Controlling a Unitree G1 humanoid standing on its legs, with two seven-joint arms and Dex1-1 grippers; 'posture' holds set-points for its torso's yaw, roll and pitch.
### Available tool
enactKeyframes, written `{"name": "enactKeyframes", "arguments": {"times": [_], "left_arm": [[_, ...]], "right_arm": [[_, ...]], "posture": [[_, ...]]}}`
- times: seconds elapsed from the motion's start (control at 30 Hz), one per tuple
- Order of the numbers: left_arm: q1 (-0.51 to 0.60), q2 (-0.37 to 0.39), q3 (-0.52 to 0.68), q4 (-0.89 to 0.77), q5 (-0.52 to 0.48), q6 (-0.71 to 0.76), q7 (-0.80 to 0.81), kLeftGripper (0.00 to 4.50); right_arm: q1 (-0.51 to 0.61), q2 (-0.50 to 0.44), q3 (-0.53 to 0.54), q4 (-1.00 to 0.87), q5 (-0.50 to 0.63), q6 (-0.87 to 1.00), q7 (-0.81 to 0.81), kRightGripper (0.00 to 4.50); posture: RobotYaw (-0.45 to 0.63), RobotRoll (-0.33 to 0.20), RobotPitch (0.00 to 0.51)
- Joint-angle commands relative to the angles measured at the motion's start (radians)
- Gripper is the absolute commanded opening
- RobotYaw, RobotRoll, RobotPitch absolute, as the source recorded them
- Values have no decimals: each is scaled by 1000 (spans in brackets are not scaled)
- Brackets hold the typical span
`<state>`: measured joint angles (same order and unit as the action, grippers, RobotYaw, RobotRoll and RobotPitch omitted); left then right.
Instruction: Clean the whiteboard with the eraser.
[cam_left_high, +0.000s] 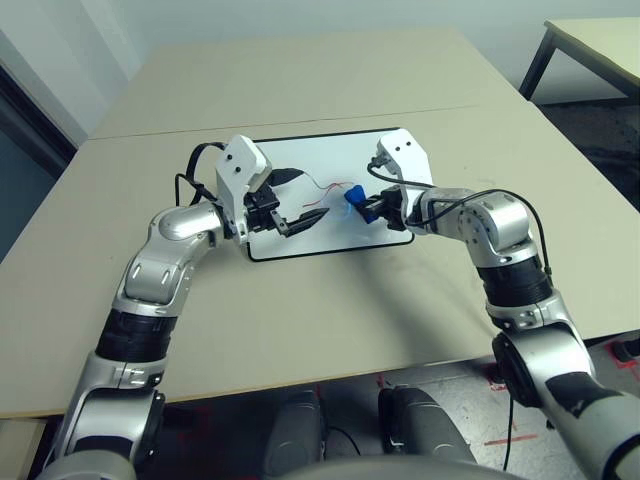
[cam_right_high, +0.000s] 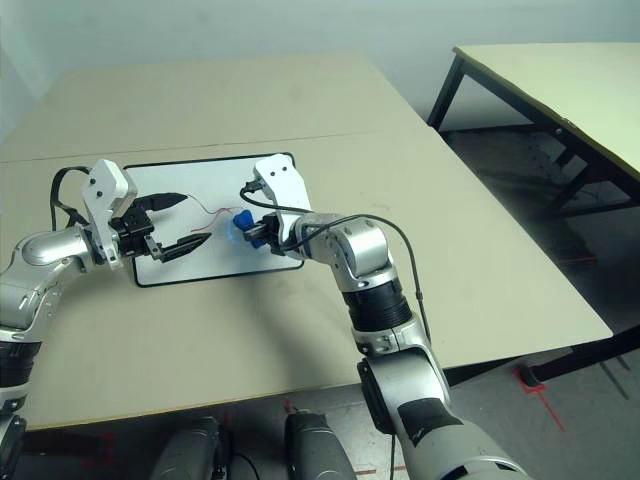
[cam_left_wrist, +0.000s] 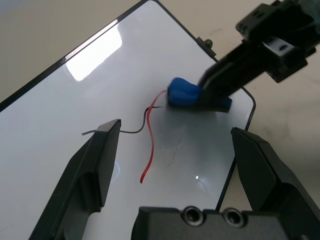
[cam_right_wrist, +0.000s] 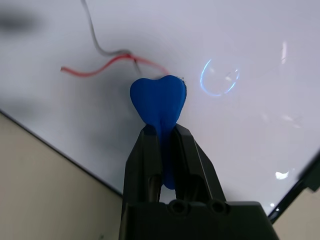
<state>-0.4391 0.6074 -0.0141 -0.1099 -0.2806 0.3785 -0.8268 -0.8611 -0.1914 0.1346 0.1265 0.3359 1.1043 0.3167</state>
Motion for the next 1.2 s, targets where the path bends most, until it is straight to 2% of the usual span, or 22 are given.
{"name": "enactKeyframes", "arguments": {"times": [0.03, 0.13, 0.43, 0.6, 0.77, 0.87, 1.1, 1.2], "left_arm": [[22, 1, 8, -23, -10, 18, 6, 4500], [29, 5, 11, -27, -15, 24, 8, 4500], [22, 26, 61, -8, -39, 61, 26, 4500], [-4, 34, 115, 14, -70, 105, 48, 4500], [13, 46, 136, 5, -79, 121, 61, 4500], [32, 49, 142, -16, -89, 136, 69, 4500], [56, 47, 153, -57, -108, 166, 89, 4500], [64, 45, 155, -67, -114, 173, 95, 4500]], "right_arm": [[-33, 15, -46, 47, -30, -57, -35, 222], [-31, 23, -34, 35, -28, -37, -23, 222], [68, 57, 39, -121, -10, 115, -1, 208], [-28, 47, 10, 7, -50, 28, -4, 207], [-109, 52, -26, 117, -67, -62, -13, 205], [-96, 61, -11, 106, -65, -55, -4, 204], [13, 94, 63, -60, -34, 73, 10, 203], [-8, 97, 66, -34, -47, 62, 17, 201]], "posture": [[133, 0, 131], [132, 0, 141], [134, 0, 171], [144, 0, 174], [152, 0, 178], [162, 0, 183], [169, 0, 188], [172, 0, 187]]}}
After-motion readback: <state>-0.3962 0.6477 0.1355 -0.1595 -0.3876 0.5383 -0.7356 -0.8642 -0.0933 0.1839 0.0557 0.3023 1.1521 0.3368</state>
